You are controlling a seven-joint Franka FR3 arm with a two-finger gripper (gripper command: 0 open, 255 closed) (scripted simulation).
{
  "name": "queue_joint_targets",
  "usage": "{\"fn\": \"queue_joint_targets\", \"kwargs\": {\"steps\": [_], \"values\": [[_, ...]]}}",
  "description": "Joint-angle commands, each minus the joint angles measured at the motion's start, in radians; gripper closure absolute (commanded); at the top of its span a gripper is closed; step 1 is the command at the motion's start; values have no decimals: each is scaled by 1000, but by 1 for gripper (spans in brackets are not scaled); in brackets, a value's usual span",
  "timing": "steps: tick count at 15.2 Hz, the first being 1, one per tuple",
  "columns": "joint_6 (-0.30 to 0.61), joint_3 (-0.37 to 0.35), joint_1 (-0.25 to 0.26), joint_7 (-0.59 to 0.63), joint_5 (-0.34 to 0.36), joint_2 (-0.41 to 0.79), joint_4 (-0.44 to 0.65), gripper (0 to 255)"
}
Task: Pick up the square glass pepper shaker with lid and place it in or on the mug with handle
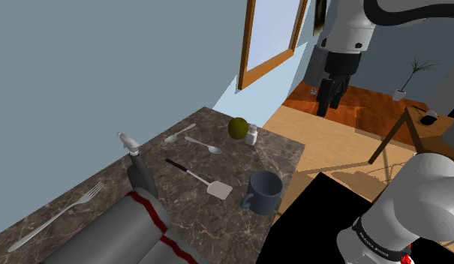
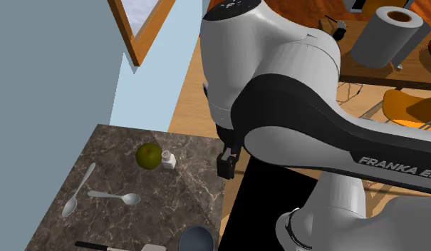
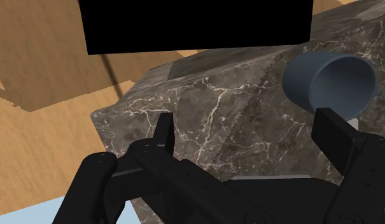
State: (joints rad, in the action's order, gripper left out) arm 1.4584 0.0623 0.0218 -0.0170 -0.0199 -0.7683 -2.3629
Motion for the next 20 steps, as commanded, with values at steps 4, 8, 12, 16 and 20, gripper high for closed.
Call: {"fn": "queue_joint_targets", "kwargs": {"steps": [4,8,12,16,20], "values": [[88,-1,5,-7,7,100,6,0],[195,-3,10,-15,17,242,33,0],[289,-3,14,-20,26,393,81,0],[365,-5,17,-25,34,548,152,0],[424,-6,19,-28,43,705,243,0]]}}
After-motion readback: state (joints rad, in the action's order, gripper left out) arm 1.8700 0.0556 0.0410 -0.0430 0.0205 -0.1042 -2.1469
